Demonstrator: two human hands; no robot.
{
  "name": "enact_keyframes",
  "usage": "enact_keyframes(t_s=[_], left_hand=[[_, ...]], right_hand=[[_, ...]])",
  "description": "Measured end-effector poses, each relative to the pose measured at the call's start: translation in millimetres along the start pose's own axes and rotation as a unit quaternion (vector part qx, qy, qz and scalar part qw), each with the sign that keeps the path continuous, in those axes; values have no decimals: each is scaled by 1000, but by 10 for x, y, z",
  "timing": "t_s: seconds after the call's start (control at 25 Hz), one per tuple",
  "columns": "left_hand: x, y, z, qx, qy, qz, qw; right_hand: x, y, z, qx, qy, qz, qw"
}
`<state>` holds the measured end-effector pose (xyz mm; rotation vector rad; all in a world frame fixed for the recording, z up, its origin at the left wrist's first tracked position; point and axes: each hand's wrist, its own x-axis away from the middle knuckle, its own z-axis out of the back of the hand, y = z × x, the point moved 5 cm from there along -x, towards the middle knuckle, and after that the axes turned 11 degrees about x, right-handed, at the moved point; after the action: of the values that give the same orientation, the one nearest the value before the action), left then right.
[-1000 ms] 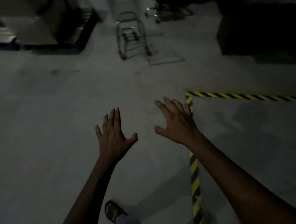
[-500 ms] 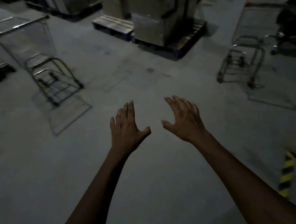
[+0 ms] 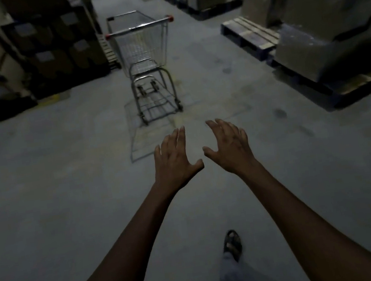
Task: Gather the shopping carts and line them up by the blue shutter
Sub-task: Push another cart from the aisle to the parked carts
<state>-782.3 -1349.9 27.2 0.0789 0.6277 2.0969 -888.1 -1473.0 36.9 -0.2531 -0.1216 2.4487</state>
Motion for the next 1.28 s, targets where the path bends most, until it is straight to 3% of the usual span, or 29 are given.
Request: enact_keyframes(t_s=[0.2, 0.56, 0.8, 1.28], left_hand=[[-1404, -200, -8, -49, 28, 42, 998], [-3204, -1256, -415, -40, 11, 158, 987], [-4955, -2069, -496, -20, 11, 165, 986], [-8109, -3236, -292, -100, -5, 131, 986]], right_hand=[[-1605, 141, -91, 13, -6, 89, 996], [-3906, 152, -795, 27, -68, 154, 985], [-5781, 4, -1227, 36, -77, 167, 982], [-9026, -135, -1812, 63, -52, 196, 977]])
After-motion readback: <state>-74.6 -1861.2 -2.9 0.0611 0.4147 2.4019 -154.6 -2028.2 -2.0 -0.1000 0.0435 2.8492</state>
